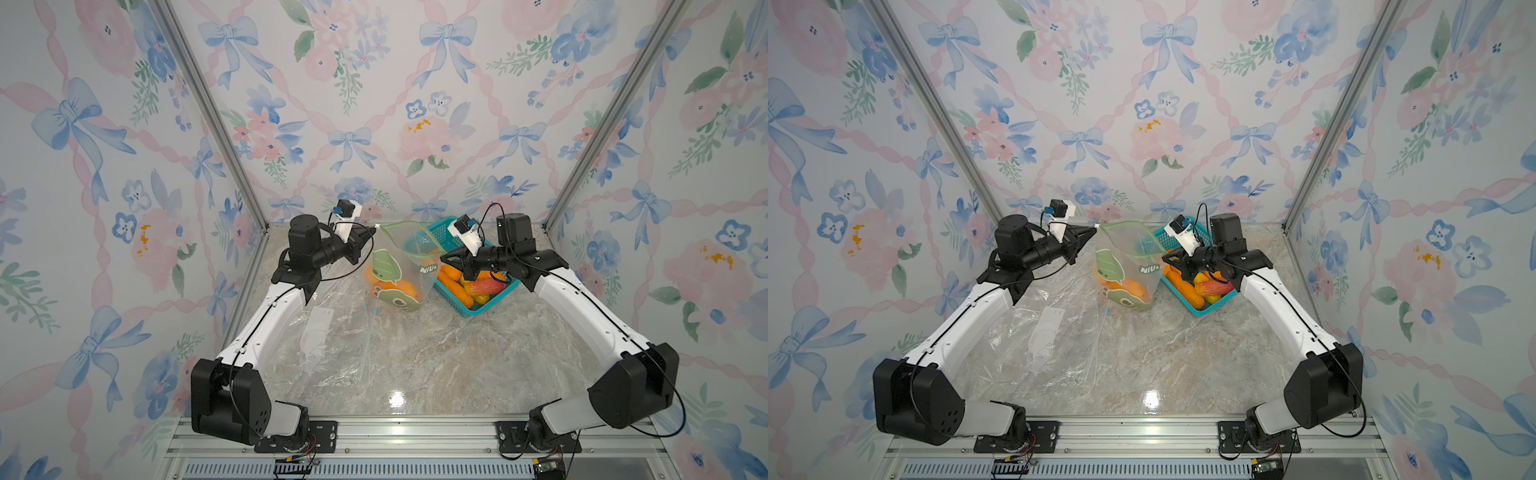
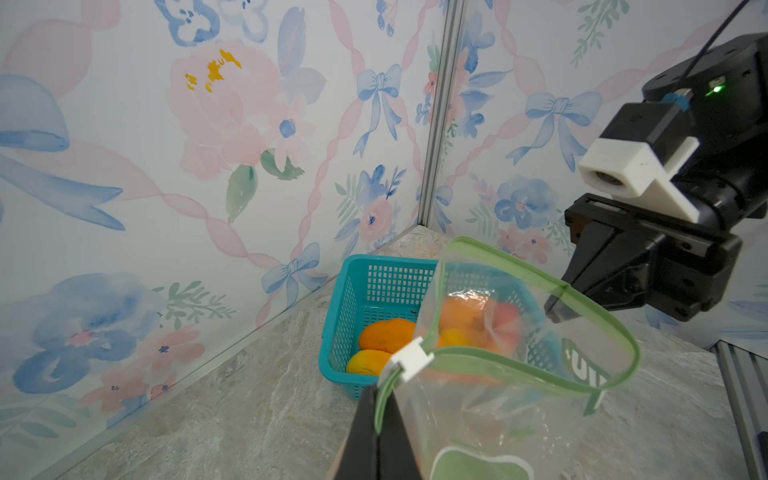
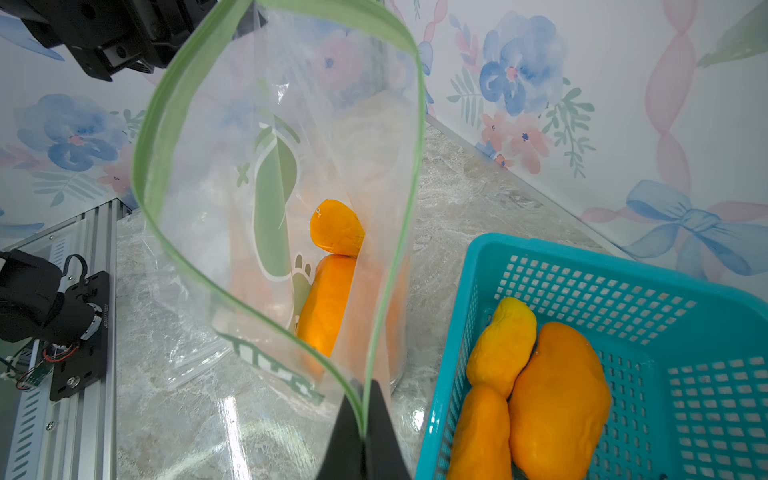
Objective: Place the mango in a zip-top bag and seal the zipper
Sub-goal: Adjust the zipper food storage bag at the center of the board.
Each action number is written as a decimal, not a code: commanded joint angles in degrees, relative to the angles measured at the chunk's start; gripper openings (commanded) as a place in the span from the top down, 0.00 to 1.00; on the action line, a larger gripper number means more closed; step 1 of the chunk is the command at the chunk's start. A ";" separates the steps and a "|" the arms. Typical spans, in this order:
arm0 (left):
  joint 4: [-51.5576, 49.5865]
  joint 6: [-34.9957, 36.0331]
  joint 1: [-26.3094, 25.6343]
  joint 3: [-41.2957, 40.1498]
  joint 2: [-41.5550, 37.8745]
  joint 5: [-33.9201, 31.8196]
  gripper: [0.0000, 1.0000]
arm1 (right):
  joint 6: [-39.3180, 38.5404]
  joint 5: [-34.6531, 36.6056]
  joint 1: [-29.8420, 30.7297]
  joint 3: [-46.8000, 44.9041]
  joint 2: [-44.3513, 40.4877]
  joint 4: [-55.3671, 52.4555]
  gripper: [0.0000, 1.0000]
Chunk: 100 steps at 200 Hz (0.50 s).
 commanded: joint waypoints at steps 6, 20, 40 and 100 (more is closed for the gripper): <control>-0.49 -0.06 3.07 -0.95 -1.48 1.19 1.00 | -8.27 7.32 -1.21 6.39 0.41 -14.23 1.00; -2.27 1.01 4.25 -1.05 -1.59 1.09 1.00 | -10.60 10.63 -1.79 8.99 0.59 -17.92 1.00; -5.40 2.65 5.50 -1.06 -1.39 0.68 1.00 | -12.71 15.49 -2.61 12.47 1.17 -21.75 1.00; -6.37 2.08 2.77 -1.39 0.04 2.90 1.00 | -11.56 16.07 1.57 12.69 2.92 -20.76 0.80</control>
